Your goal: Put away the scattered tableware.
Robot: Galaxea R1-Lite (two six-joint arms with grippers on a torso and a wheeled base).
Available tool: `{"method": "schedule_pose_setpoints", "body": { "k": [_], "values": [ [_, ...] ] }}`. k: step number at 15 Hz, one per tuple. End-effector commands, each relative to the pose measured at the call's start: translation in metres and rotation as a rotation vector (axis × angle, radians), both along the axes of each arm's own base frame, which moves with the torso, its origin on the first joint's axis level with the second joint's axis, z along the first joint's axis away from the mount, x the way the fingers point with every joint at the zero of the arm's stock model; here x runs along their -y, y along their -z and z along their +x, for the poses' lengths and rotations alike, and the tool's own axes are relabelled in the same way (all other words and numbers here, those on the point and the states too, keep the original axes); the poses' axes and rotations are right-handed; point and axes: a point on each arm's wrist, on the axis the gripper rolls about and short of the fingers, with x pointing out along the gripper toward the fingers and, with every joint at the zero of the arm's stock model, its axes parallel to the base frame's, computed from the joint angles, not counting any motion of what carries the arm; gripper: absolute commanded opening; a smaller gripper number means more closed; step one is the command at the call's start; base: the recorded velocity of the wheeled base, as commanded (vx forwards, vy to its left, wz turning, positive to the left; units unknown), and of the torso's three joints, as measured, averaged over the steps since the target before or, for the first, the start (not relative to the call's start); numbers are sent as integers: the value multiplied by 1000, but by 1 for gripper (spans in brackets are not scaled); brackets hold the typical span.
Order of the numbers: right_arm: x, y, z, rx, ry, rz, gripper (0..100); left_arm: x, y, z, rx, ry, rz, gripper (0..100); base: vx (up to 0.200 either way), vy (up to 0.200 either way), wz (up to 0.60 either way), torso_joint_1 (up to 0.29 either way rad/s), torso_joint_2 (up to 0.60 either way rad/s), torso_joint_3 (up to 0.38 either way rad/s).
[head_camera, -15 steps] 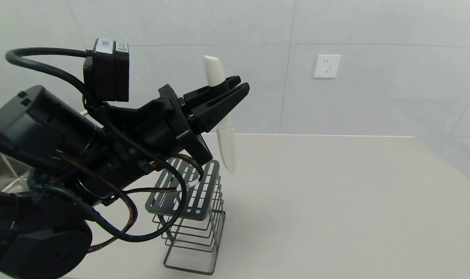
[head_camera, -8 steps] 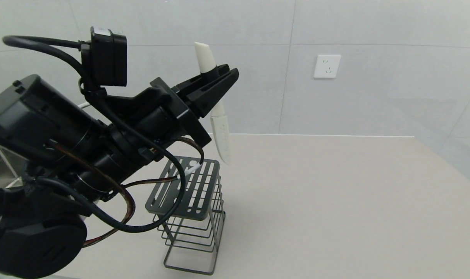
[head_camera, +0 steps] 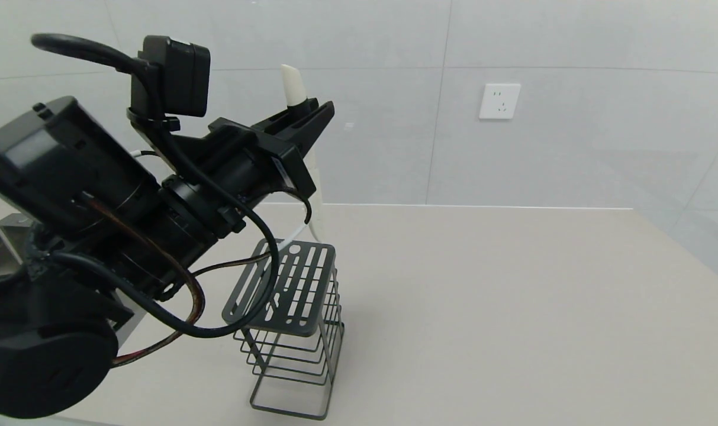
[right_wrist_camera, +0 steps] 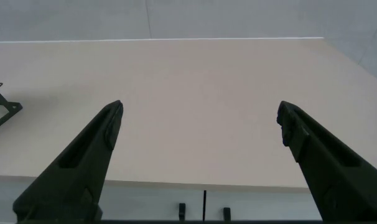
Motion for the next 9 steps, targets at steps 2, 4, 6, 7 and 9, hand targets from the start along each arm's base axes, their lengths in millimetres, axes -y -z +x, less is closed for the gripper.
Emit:
{"method": "schedule_pose_setpoints", "body": {
  "k": [2, 4, 6, 7, 9],
  "values": [
    [0, 0, 0, -2, 0, 0, 100, -1, -6, -2, 24, -13, -1, 0, 0, 0, 0, 0, 0, 0],
    [0, 0, 0, -2, -1, 0, 100, -2, -8, -1, 32, -11, 1, 0, 0, 0, 0, 0, 0, 0],
    [0, 0, 0, -2, -1, 0, 100, -3, -7, -3, 40, -24, 6, 0, 0, 0, 0, 0, 0, 0],
    [0, 0, 0, -2, 0, 0, 100, -4, -4, -5, 53, -43, 25, 0, 0, 0, 0, 0, 0, 0],
    [0, 0, 0, -2, 0, 0, 100, -6, 7, -7, 36, -63, 41, 0, 0, 0, 0, 0, 0, 0]
  ]
}}
